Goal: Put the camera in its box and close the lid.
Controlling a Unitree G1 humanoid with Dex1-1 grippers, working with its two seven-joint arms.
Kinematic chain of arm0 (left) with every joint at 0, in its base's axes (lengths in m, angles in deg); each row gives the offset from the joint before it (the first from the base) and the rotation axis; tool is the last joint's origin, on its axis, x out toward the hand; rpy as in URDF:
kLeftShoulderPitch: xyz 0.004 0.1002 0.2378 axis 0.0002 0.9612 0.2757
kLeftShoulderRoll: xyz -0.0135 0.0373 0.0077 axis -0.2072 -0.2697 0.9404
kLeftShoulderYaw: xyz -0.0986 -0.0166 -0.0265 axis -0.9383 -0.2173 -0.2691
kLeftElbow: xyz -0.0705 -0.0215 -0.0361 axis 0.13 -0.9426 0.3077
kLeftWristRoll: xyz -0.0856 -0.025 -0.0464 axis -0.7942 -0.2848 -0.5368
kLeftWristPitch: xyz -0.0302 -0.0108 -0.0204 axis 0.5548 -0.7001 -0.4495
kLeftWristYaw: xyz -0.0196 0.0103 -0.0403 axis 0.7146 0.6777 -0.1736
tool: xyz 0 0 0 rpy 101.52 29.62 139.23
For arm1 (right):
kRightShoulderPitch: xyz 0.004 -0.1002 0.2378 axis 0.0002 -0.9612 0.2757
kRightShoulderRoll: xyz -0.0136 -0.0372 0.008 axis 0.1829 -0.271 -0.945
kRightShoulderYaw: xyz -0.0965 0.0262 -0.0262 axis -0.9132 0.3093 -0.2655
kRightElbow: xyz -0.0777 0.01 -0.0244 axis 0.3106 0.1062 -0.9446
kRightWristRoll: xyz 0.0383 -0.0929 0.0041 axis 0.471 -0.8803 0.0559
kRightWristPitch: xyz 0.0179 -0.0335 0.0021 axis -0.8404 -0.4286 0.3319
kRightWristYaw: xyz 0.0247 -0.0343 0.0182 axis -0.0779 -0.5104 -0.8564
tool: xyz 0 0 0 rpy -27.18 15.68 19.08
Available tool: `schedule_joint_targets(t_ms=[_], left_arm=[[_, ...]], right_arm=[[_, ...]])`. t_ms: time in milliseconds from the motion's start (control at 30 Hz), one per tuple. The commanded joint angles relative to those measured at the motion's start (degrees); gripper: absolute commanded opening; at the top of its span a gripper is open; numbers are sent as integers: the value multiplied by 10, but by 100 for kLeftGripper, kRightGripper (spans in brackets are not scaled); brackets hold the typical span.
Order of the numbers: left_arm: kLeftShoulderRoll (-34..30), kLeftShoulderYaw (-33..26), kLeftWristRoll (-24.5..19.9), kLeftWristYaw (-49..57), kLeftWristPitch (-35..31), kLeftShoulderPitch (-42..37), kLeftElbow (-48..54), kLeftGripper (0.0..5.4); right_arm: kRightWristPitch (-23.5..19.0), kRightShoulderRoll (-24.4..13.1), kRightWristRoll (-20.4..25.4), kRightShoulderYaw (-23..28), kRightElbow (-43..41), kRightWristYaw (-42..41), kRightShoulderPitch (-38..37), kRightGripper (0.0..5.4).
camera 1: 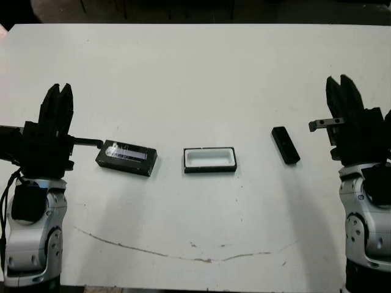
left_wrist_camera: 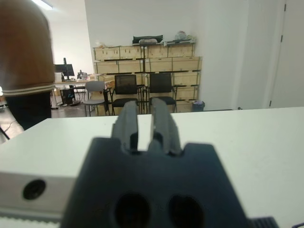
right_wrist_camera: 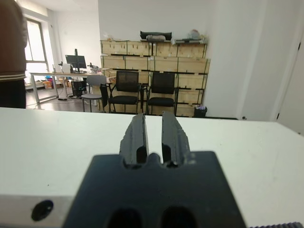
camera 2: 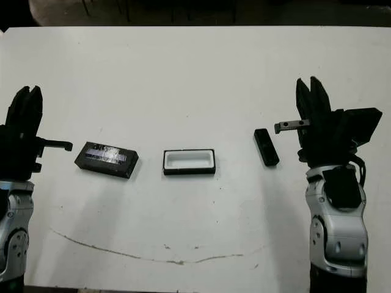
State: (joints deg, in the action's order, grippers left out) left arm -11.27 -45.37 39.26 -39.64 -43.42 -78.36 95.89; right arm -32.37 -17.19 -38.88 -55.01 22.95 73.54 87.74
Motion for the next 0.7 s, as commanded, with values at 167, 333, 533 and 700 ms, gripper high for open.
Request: schedule_joint_targets(t_ms=[167, 333, 533, 700], left_arm=[[16, 9, -6, 11, -21, 11, 10, 0], [20, 18, 6, 20, -34, 9, 15, 0], [24, 24, 10, 21, -25, 15, 14, 0], [29, 27, 12, 17, -11, 19, 8, 0]], right_arm=[[13, -2, 23, 10, 50, -17, -3, 2], [13, -10, 21, 11, 63, -21, -8, 2], [17, -26, 10, 13, 50, -24, -18, 2], [-2, -32, 16, 15, 37, -24, -22, 2]])
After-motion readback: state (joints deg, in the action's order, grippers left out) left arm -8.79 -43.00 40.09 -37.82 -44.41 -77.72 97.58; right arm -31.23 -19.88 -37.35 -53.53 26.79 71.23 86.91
